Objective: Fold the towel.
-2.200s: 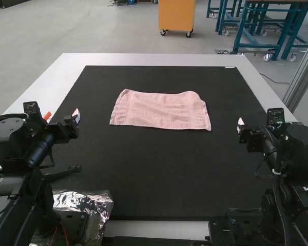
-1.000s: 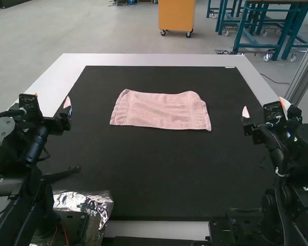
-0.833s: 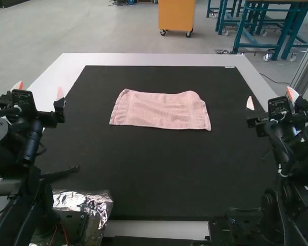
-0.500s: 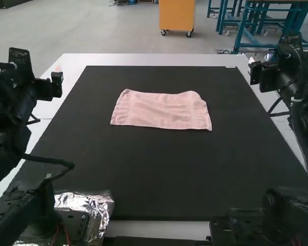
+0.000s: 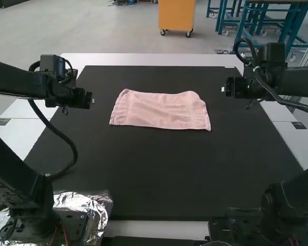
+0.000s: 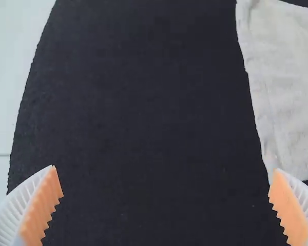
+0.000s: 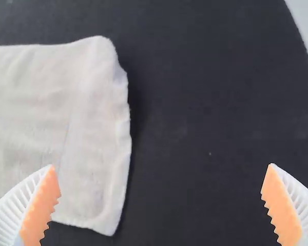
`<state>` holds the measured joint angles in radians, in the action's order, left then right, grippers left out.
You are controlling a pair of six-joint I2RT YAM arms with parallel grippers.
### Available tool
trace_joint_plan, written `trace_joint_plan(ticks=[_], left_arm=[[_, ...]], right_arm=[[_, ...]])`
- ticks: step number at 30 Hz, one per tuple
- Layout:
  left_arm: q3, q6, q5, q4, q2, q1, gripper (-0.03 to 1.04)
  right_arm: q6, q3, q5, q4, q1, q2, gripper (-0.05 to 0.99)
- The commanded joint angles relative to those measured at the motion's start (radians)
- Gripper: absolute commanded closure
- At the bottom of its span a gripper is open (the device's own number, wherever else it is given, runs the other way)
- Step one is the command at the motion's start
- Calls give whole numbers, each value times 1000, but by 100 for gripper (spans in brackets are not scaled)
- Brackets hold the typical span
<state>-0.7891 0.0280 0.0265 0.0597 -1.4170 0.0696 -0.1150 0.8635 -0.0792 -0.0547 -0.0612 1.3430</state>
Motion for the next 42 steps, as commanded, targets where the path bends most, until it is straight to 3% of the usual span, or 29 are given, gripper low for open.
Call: trace_joint_plan(ticks=[1,8,21,42], left_arm=[[-88,-51,20,8,-28,-30,5],[-197,-115,20,-29,-181,-59,5],[-368,-114,33,-80,-416,-62,5],[-730,-123,46,-67,-781,-100,5]], right_arm=[[25,8,-54,-10,15,39,3],[49,69,-119,-25,8,202,3],[49,175,-117,69,-66,409,3],[46,531,-111,119,-80,783,3]])
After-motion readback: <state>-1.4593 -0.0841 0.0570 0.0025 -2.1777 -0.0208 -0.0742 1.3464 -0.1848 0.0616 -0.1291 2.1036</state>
